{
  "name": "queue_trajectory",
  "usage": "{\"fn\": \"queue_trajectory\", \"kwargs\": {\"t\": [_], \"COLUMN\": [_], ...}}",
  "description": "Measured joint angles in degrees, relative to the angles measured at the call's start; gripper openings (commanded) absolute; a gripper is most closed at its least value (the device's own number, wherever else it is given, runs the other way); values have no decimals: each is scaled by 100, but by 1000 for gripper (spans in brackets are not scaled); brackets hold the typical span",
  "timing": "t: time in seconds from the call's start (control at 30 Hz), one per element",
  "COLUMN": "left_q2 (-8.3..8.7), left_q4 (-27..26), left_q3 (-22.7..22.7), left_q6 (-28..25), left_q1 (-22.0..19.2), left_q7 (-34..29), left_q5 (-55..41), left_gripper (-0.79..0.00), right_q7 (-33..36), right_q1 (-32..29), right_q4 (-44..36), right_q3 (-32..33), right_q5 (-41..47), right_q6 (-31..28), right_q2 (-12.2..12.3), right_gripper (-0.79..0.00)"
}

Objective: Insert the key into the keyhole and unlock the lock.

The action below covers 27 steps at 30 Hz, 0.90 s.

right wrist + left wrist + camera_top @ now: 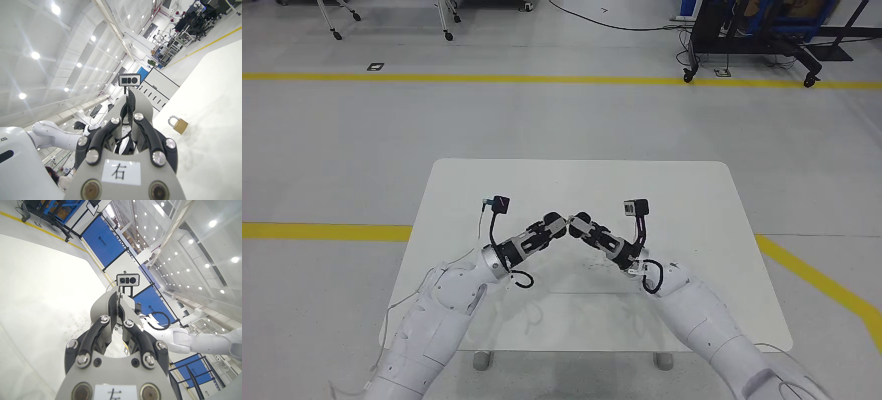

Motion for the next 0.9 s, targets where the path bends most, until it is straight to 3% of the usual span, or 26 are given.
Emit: {"fn": "queue_trajectory", "kwargs": {"t": [0.57, 0.7, 0.77, 0.9], "left_q2": [10, 16, 51, 184], "left_q4": [9, -2, -81, -166], "left_q3": [-88, -215, -255, -420], "left_q6": [143, 375, 306, 46], "left_q1": [48, 114, 93, 43], "left_q7": [322, 503, 266, -892], "left_q5": [-89, -319, -217, 139], "left_gripper": [-785, -785, -785, -785], "right_q7": [253, 212, 106, 359], "right_q1": [8, 36, 149, 249], "right_q4": [97, 129, 178, -38], "right_q3": [111, 146, 265, 519], "right_q5": [252, 187, -202, -2242], "right_q6": [0, 23, 10, -1], "right_q2": [-23, -9, 45, 231], "right_gripper": [0, 0, 0, 0]}}
